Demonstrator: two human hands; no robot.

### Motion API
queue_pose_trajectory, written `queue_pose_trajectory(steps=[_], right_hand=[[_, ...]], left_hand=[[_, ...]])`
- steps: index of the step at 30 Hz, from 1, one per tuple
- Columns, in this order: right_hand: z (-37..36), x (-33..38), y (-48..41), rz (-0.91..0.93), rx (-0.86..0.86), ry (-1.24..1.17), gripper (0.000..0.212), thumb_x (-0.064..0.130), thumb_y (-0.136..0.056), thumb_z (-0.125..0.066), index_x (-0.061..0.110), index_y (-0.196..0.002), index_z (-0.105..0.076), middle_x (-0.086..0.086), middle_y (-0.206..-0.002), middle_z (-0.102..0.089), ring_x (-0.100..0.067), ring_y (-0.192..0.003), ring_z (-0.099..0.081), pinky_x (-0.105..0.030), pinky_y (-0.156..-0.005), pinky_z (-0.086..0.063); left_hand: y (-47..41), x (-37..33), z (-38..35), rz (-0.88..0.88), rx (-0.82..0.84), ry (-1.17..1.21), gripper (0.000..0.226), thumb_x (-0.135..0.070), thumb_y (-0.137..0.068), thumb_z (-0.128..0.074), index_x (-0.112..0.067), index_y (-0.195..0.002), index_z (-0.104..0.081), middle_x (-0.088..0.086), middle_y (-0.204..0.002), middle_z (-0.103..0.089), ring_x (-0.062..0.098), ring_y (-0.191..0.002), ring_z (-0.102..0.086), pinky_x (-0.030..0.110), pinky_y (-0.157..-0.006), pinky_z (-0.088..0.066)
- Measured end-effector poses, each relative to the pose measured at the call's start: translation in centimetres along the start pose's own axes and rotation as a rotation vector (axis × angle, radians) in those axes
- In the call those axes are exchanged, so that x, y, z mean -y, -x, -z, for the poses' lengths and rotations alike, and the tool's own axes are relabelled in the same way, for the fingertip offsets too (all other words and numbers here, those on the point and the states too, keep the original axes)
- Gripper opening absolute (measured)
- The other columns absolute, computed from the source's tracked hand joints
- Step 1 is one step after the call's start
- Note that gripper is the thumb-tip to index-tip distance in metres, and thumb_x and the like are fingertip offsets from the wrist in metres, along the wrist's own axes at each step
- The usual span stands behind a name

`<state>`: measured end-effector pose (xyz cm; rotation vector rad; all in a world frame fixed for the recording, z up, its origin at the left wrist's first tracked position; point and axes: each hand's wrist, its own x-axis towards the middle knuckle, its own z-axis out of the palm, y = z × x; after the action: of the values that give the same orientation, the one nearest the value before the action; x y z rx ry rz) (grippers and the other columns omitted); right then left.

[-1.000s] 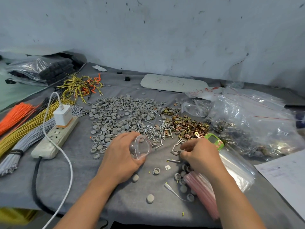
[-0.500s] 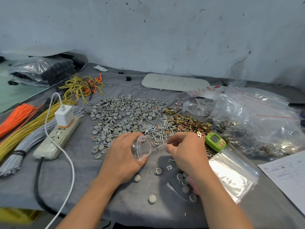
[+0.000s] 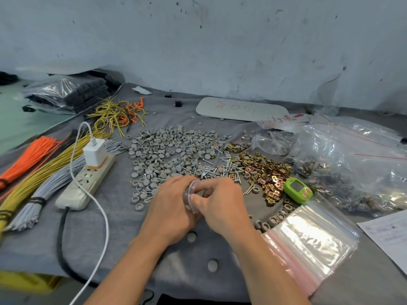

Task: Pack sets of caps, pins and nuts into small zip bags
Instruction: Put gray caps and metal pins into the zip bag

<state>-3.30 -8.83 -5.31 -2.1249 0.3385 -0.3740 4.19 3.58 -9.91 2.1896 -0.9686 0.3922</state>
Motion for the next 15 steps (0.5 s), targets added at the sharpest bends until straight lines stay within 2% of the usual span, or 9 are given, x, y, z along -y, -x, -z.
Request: queue_pose_trajectory(steps=[4,7,12,15], right_hand=[[1.1,-0.7,-0.1,-0.055,-0.093,-0.024,0.015,0.015,-0.082,-0.080,0.029,-0.075,-0.082,0.017,-0.044,-0.053,-0.003,-0.040,-0.047,-0.012,-0.041,-0.033],[2.6,-1.5,-0.1,-0.089,-0.099,0.080,0.019,0.018,-0.082,-0.082,0.032,-0.068,-0.078,0.014,-0.051,-0.062,0.001,-0.042,-0.050,-0.012,-0.040,-0.036],[4.2,-2.2,0.6,-0.144,0.143,0.265,0.009,0.026,-0.074,-0.086,0.029,-0.069,-0.079,0.012,-0.056,-0.068,0.002,-0.044,-0.056,-0.015,-0.043,-0.040],[4.5,-2.4,1.0,-0.140,0.238,0.362,0.013,0.032,-0.068,-0.091,0.031,-0.073,-0.079,0.012,-0.061,-0.070,0.001,-0.049,-0.060,-0.015,-0.043,-0.040]], left_hand=[[0.0,0.1,-0.1,0.020,-0.020,0.023,0.032,-0.042,-0.075,-0.075,-0.037,-0.104,-0.061,-0.022,-0.100,-0.061,0.001,-0.100,-0.053,0.026,-0.083,-0.048],[0.0,0.2,-0.1,0.034,-0.022,0.017,0.034,-0.046,-0.076,-0.073,-0.038,-0.106,-0.061,-0.023,-0.103,-0.060,0.000,-0.101,-0.053,0.024,-0.085,-0.048],[0.0,0.0,0.2,0.032,-0.007,0.000,0.041,-0.045,-0.075,-0.076,-0.037,-0.112,-0.061,-0.022,-0.107,-0.060,0.003,-0.105,-0.055,0.025,-0.090,-0.048],[0.0,-0.2,0.3,0.033,-0.007,-0.006,0.042,-0.040,-0.072,-0.077,-0.037,-0.112,-0.062,-0.020,-0.107,-0.061,0.004,-0.105,-0.056,0.025,-0.092,-0.048]])
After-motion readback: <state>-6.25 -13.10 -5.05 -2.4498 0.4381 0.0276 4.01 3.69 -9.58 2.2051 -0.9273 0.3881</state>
